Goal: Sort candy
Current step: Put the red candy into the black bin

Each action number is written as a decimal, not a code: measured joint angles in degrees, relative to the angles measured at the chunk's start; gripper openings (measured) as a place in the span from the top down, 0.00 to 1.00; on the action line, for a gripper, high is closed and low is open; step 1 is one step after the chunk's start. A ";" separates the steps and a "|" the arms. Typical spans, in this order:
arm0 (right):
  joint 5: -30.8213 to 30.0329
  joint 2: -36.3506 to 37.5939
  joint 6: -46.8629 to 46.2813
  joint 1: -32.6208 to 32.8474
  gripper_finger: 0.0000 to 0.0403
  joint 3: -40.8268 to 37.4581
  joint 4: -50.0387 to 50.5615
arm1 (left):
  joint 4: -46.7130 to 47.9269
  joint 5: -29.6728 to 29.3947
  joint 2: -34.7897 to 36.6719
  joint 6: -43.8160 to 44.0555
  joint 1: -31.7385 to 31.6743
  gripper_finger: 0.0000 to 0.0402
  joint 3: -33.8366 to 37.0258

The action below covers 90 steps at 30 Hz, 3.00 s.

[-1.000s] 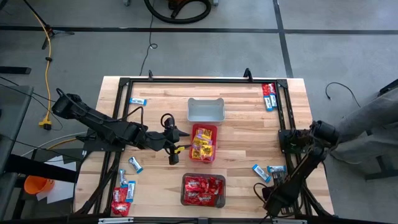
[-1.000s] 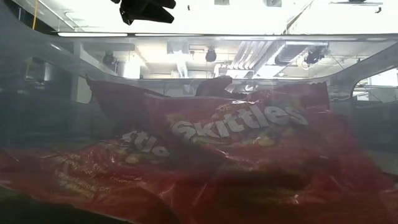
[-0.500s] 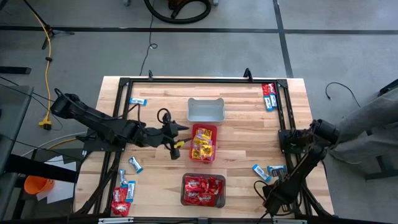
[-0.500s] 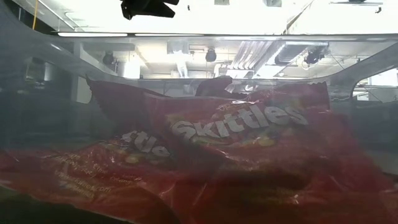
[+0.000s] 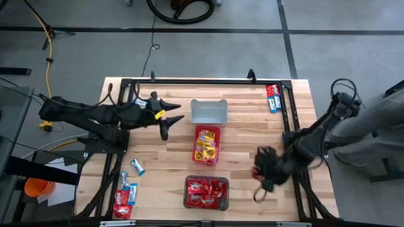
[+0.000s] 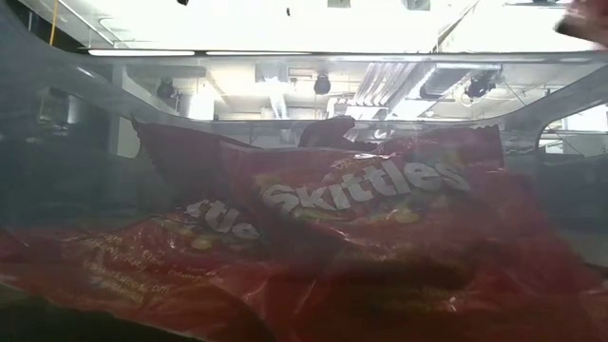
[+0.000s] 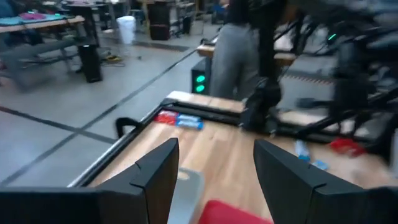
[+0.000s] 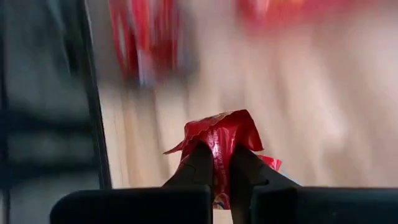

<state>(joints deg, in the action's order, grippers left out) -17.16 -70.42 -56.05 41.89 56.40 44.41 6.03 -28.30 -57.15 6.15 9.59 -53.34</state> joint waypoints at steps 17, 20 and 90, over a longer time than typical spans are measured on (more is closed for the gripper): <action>6.70 -5.25 42.08 -29.31 1.00 0.09 -63.26 | -35.85 16.70 -6.87 13.02 -0.12 0.52 14.97; 9.16 -6.52 42.03 -30.37 1.00 0.09 -63.28 | -35.95 16.70 -6.85 11.17 0.52 0.52 15.16; 6.78 -5.80 14.02 -8.41 0.28 5.28 17.89 | -10.76 17.83 -6.55 8.29 4.37 0.52 8.47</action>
<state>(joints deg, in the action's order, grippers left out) -10.37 -76.23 -42.04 33.48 61.68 62.30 -4.73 -10.47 -63.70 14.45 13.96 -44.87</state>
